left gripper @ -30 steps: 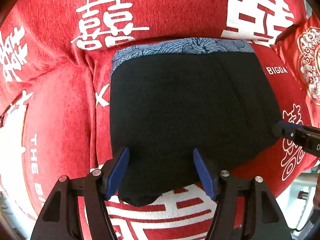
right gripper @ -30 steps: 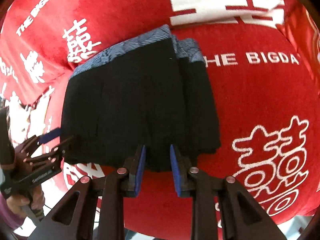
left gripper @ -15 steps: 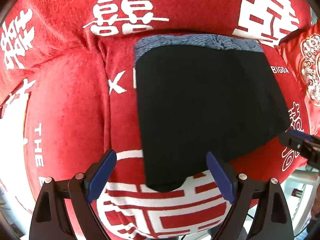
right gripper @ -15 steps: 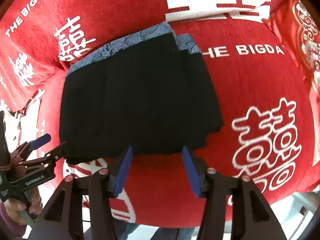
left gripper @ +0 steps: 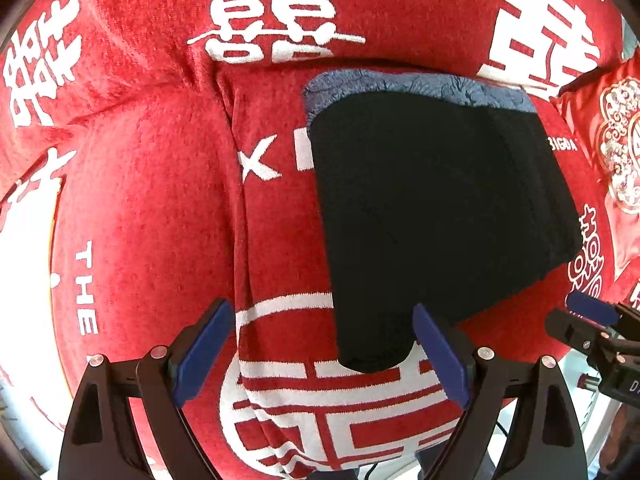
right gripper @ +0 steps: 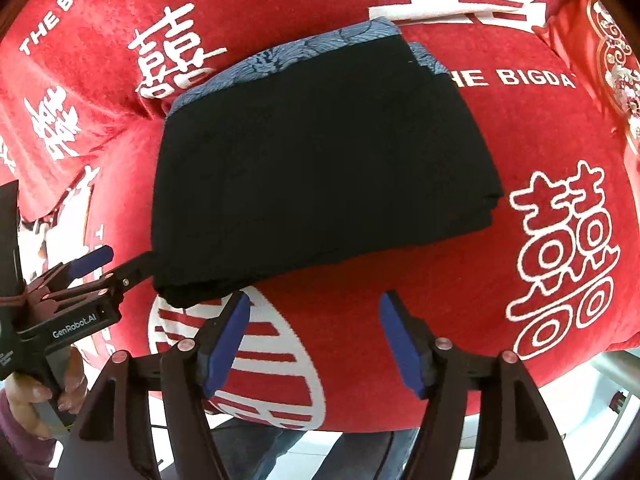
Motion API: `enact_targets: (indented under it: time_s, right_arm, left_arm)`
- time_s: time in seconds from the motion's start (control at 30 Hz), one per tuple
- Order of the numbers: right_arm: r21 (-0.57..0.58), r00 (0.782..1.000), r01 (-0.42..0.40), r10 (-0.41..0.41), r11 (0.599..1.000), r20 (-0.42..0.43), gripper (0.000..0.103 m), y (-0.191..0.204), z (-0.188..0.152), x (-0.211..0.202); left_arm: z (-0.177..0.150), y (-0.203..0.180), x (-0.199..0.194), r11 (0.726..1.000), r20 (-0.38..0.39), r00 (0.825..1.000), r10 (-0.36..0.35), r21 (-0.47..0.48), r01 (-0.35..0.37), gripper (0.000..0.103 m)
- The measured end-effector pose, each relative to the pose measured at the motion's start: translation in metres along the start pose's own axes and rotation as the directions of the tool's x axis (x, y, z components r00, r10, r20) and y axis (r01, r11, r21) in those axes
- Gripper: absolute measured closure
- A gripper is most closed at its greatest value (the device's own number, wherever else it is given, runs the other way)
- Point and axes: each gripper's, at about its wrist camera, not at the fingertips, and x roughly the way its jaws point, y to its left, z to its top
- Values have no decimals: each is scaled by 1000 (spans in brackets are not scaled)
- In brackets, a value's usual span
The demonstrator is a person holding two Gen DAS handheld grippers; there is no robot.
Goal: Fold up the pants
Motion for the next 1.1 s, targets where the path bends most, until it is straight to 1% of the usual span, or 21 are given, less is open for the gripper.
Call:
enact_targets:
  time_s: [0.03,0.17,0.27,0.47,0.57,0.7,0.9,1.0,1.1]
  right_arm:
    - [2,1000,-4,4,1000,4,31,1,0,-1]
    - [-8,999,-31,31,999,41,25,3,3,-10]
    - [-25,996,-55,56,998,67,24,-2,10,-17]
    - [-40,996,-52,55,998,77,23,-27,42,-22]
    - [-46,995,-50,54,998,87,22,-41,59,-30]
    - [-49,997,-38,41,998,67,22,-64,82,-29]
    - [-23,999,-48,49,999,9,22,-96,101,-15]
    - [-1,997,-67,67,998,-27,22,-111,105,-4]
    - [33,994,-103,105,994,-39,22,-124,107,3]
  left_arm:
    - [0,1,0,1000,3,1000,-3,-4,3,0]
    - [2,5,1,1000,17,1000,-14,-20,14,0]
    - [6,5,5,999,1,1000,-22,-40,22,0]
    - [17,5,10,994,-19,999,-28,-103,26,0]
    - [27,0,11,994,-25,1000,-3,-110,0,0]
    - [40,-3,13,990,-27,1000,-6,-139,2,0]
    - [56,-4,22,981,-48,999,-16,-196,6,0]
    - [61,-4,27,975,-61,997,-46,-219,32,0]
    - [64,-5,30,974,-66,997,-46,-223,30,0]
